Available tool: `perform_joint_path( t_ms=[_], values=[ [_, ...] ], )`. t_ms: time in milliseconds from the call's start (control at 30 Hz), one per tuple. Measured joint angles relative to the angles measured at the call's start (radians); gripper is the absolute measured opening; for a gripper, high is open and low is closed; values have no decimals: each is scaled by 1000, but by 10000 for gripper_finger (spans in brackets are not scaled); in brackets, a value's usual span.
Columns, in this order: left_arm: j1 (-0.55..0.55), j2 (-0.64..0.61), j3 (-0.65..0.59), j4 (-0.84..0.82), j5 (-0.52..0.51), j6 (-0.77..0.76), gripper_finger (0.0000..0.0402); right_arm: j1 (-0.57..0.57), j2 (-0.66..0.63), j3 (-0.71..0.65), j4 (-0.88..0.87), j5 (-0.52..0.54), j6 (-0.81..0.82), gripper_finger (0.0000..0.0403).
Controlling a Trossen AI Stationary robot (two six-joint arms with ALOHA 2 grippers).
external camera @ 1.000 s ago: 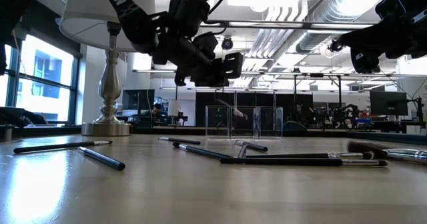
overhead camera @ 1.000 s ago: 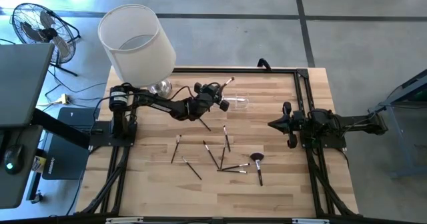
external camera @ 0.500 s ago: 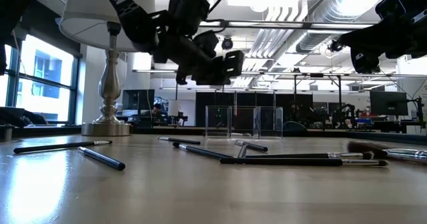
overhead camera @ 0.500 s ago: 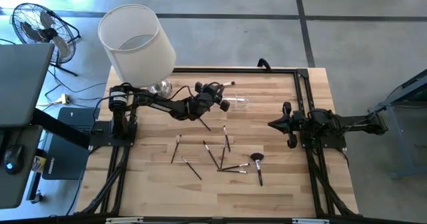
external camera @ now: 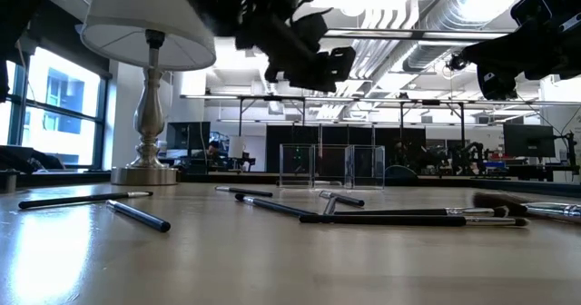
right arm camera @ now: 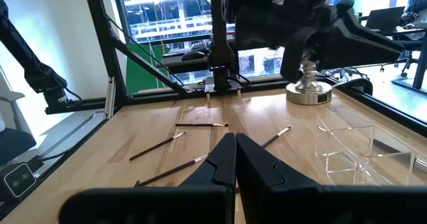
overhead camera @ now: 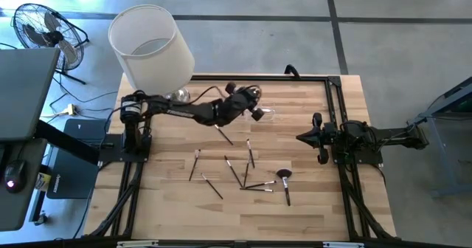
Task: Put items in baskets/containers
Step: Put the foundation brush into the transparent organizer
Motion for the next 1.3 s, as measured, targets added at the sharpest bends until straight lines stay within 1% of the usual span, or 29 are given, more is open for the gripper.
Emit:
perform_joint_path(
  t_ms=[67, 167, 300, 433, 633, 800, 933, 1000, 1100, 1200, 1300],
  values=[
    [10, 0, 96, -197, 13, -40, 81, 0, 0, 0, 0, 0, 0, 0],
    [47, 8, 225, -438, 85, -128, 81, 0, 0, 0, 0, 0, 0, 0],
    [114, 42, 352, -648, 173, -213, 81, 0, 0, 0, 0, 0, 0, 0],
    [158, 78, 456, -744, 232, -218, 81, 0, 0, 0, 0, 0, 0, 0],
    [148, 147, 538, -771, 224, -216, 81, 0, 0, 0, 0, 0, 0, 0],
    [122, 195, 545, -758, 171, -199, 81, 0, 0, 0, 0, 0, 0, 0],
    [108, 247, 543, -741, 192, -189, 81, 0, 0, 0, 0, 0, 0, 0],
    [104, 273, 545, -728, 215, -190, 81, 0, 0, 0, 0, 0, 0, 0],
    [96, 308, 543, -710, 280, -220, 81, 0, 0, 0, 0, 0, 0, 0],
    [94, 332, 543, -619, 365, -284, 81, 0, 0, 0, 0, 0, 0, 0],
    [92, 357, 543, -481, 423, -305, 81, 0, 0, 0, 0, 0, 0, 0]
  ],
)
